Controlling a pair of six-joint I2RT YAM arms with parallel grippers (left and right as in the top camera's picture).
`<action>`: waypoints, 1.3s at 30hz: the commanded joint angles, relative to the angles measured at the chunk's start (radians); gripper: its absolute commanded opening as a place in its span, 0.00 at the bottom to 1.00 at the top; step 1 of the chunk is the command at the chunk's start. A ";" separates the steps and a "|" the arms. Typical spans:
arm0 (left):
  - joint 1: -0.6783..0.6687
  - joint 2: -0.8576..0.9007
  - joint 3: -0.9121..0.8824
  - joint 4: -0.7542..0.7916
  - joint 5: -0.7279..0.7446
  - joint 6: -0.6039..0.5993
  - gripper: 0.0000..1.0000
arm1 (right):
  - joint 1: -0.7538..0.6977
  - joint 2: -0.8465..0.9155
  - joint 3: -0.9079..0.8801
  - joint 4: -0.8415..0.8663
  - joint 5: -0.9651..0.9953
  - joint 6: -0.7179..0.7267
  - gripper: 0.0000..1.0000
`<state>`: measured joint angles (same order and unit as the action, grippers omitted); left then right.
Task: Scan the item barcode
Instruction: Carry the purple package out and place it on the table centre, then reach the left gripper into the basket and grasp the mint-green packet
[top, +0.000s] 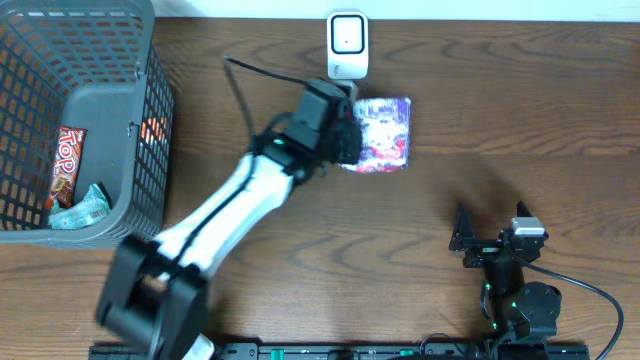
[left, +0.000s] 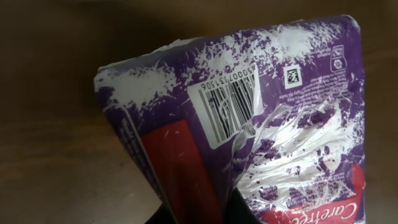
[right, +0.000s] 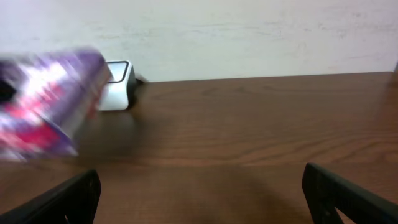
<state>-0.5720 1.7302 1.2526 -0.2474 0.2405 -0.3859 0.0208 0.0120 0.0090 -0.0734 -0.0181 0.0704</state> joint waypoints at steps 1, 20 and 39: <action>-0.027 0.063 0.003 0.035 -0.077 -0.105 0.08 | -0.004 -0.005 -0.003 -0.002 0.008 -0.008 0.99; 0.060 0.003 0.005 0.143 -0.073 -0.011 0.51 | -0.004 -0.005 -0.003 -0.002 0.008 -0.008 0.99; 0.908 -0.514 0.008 -0.165 -0.365 0.111 0.96 | -0.004 -0.005 -0.003 -0.002 0.008 -0.008 0.99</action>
<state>0.2050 1.1770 1.2652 -0.3653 -0.0105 -0.2844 0.0208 0.0120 0.0090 -0.0738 -0.0181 0.0708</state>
